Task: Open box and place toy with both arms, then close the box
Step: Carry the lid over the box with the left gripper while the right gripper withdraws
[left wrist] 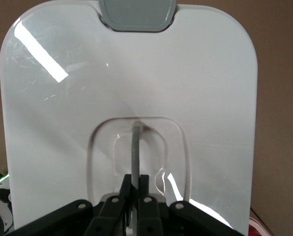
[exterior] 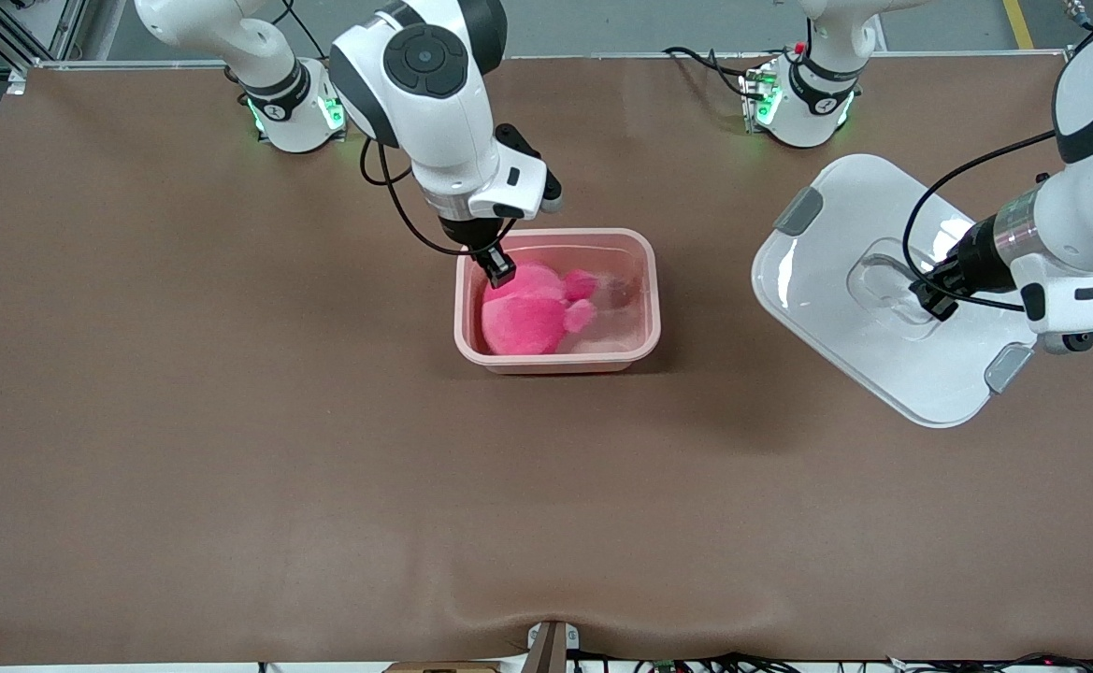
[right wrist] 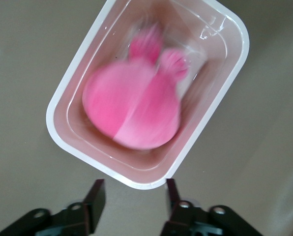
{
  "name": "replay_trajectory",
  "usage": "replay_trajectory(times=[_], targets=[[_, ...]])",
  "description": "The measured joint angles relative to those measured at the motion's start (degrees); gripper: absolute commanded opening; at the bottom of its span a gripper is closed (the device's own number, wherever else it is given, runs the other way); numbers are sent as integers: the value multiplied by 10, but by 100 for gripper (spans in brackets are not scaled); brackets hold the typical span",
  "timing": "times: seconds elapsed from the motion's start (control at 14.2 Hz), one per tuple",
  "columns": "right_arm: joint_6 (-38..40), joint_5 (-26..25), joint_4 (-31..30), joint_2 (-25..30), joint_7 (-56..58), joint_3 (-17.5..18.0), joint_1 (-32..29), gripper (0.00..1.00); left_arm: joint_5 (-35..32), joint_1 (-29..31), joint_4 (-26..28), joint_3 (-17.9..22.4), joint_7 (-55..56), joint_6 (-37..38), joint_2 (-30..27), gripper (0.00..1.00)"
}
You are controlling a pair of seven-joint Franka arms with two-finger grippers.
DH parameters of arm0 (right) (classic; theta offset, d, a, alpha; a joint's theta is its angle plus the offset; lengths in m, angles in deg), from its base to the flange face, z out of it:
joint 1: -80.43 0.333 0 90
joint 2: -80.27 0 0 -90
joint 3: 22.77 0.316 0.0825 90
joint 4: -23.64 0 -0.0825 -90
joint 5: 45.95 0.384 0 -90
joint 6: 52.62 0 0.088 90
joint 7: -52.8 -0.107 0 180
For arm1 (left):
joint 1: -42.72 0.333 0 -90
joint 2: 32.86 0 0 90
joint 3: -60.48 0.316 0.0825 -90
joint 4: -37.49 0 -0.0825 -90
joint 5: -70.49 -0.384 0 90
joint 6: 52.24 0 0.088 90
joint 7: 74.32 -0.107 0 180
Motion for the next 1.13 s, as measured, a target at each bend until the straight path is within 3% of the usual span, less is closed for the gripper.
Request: replay_trajectory(times=[0.35, 0.71, 0.92, 1.13], targets=[[52, 0, 6, 20, -76, -6, -41, 100, 30, -1, 0, -8, 27, 6, -6, 0], [90, 1, 7, 59, -256, -9, -113, 100, 32, -10, 3, -61, 137, -1, -3, 0], [85, 1, 3, 58, -396, -9, -159, 100, 32, -47, 6, -72, 223, -27, 8, 0], [101, 0, 0, 62, -467, -9, -202, 100, 32, -90, 9, -73, 309, -65, 28, 0]])
